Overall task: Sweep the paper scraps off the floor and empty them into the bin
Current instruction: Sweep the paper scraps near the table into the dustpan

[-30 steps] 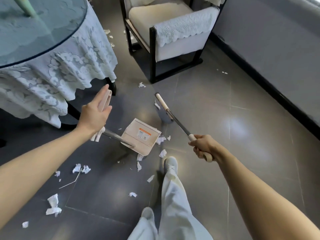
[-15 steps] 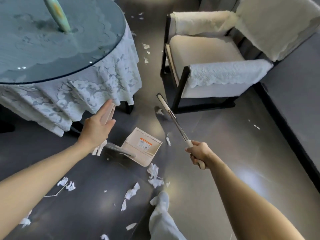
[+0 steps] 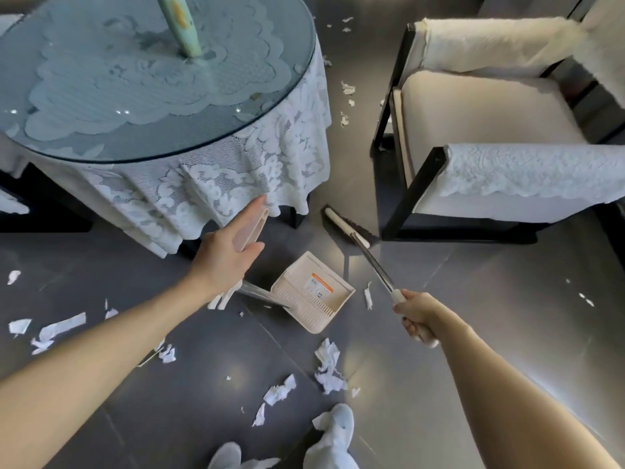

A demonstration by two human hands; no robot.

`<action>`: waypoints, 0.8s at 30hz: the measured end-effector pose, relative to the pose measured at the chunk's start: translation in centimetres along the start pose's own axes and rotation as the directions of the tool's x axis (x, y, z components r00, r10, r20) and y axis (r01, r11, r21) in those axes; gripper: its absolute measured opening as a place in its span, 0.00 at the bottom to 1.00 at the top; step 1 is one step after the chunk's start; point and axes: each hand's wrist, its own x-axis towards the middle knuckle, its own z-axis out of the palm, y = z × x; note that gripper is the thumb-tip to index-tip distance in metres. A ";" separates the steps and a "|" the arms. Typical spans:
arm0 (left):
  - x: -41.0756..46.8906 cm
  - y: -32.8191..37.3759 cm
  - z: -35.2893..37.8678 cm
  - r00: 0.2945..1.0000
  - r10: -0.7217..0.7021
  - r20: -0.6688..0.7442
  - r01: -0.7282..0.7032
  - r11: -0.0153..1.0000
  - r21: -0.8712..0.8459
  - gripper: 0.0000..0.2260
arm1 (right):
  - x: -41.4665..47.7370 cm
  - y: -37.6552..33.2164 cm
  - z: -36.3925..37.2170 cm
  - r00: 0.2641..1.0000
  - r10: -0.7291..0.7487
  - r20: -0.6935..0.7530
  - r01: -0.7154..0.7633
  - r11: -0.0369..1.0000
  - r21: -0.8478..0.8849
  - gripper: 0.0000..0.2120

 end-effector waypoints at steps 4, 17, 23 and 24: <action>-0.8 -1.4 -3.0 0.999 0.040 0.023 -0.041 0.999 0.031 0.36 | -3.5 2.8 2.4 0.999 0.045 -0.026 -0.046 0.999 -0.012 0.22; -10.2 -10.1 -20.9 0.974 0.152 0.168 -0.158 0.987 0.022 0.32 | -24.1 15.1 28.9 0.976 0.210 -0.054 -0.192 0.952 0.238 0.18; -16.9 -12.5 -25.5 0.986 0.115 0.121 -0.123 0.990 0.063 0.32 | -30.5 16.7 38.2 0.981 0.194 -0.006 -0.183 0.934 0.306 0.16; -18.2 -13.0 -26.1 0.986 0.121 0.112 -0.129 0.990 0.063 0.32 | -31.5 16.7 39.6 0.981 0.193 0.009 -0.186 0.931 0.314 0.14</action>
